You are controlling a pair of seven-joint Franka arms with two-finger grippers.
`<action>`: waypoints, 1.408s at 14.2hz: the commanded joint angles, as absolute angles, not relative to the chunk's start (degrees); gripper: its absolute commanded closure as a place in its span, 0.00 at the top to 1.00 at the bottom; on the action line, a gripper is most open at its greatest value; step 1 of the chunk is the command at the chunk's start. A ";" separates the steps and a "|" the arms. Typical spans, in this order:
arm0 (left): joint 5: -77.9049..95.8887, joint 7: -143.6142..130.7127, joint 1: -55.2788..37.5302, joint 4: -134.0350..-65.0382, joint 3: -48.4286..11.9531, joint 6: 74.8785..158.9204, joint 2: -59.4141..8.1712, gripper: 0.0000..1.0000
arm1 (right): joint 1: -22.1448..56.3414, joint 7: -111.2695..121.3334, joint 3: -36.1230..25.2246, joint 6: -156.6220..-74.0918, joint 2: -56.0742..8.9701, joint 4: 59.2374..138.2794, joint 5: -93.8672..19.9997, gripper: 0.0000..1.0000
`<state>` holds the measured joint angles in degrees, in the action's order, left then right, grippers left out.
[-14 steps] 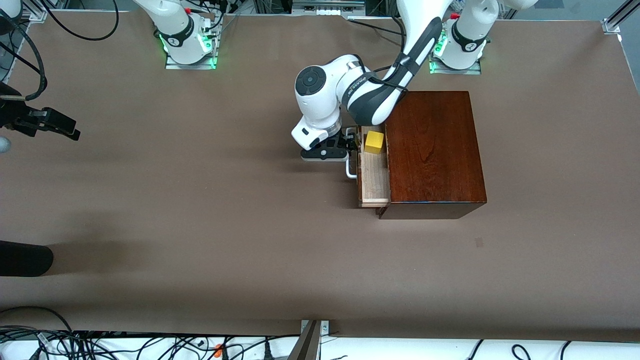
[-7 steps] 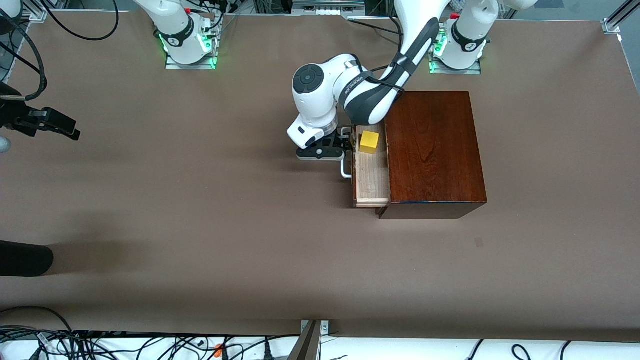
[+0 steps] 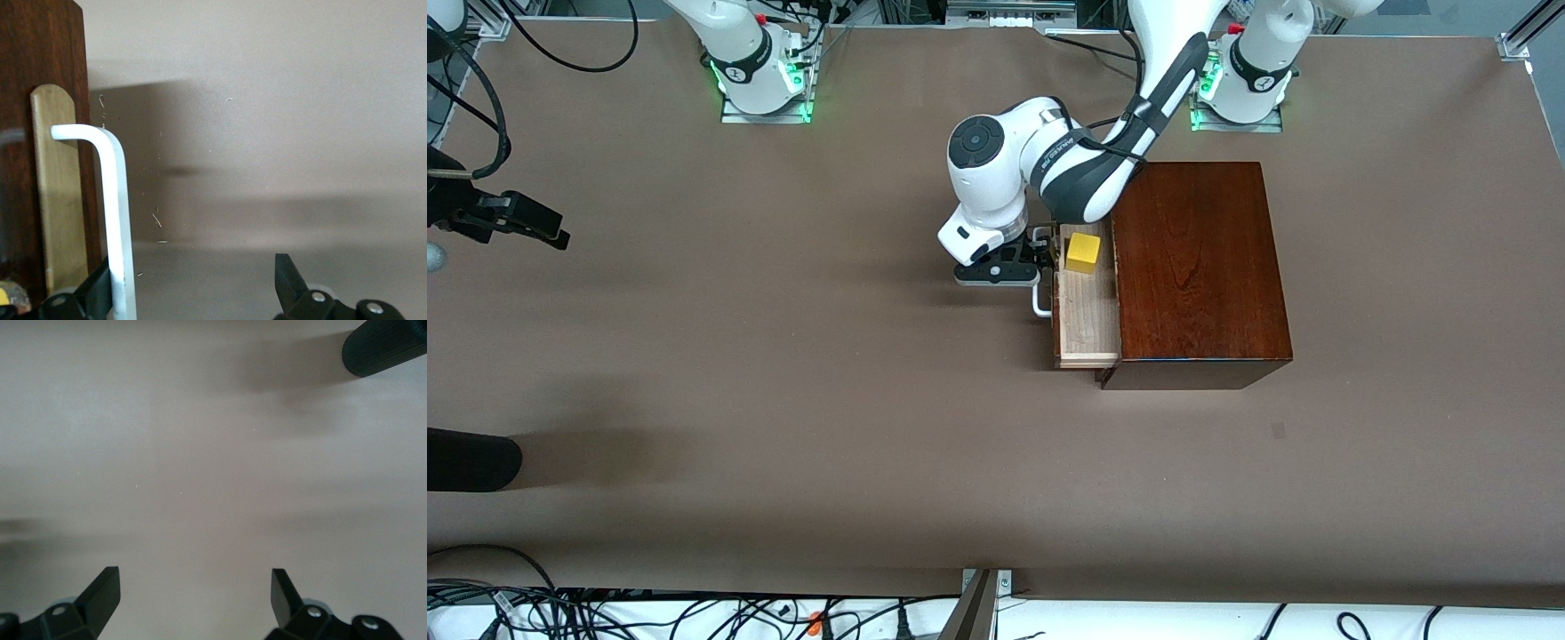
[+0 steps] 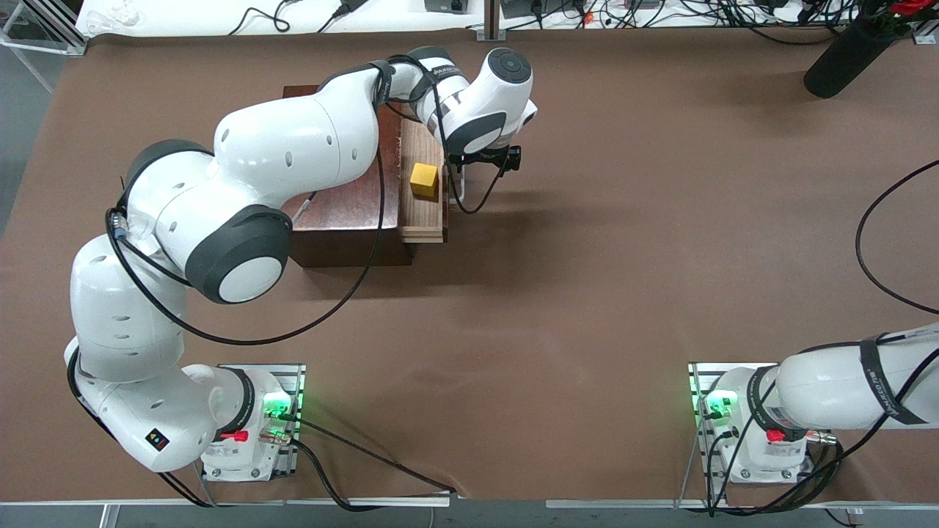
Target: Open drawer, take yellow block, close drawer
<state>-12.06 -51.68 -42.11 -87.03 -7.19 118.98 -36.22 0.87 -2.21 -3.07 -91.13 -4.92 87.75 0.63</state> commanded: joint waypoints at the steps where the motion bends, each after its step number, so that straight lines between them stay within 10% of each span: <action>1: -10.11 -50.36 -43.07 -83.41 -7.38 120.94 -37.80 1.00 | 0.79 -2.46 -2.99 -91.32 -4.83 87.71 0.09 1.00; 12: -9.32 -49.83 -42.10 -83.41 -7.29 105.23 -27.35 1.00 | 0.79 -2.46 -2.72 -91.32 -4.75 87.63 -0.09 1.00; 20: -6.42 -24.38 -24.55 -83.41 -7.38 84.39 -11.26 1.00 | 1.41 -24.38 4.02 -90.62 -4.13 87.63 -1.14 1.00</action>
<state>-8.35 -31.65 -29.61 -82.10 -6.83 86.63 -14.36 1.12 -15.31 0.73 -91.13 -4.82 87.73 -0.41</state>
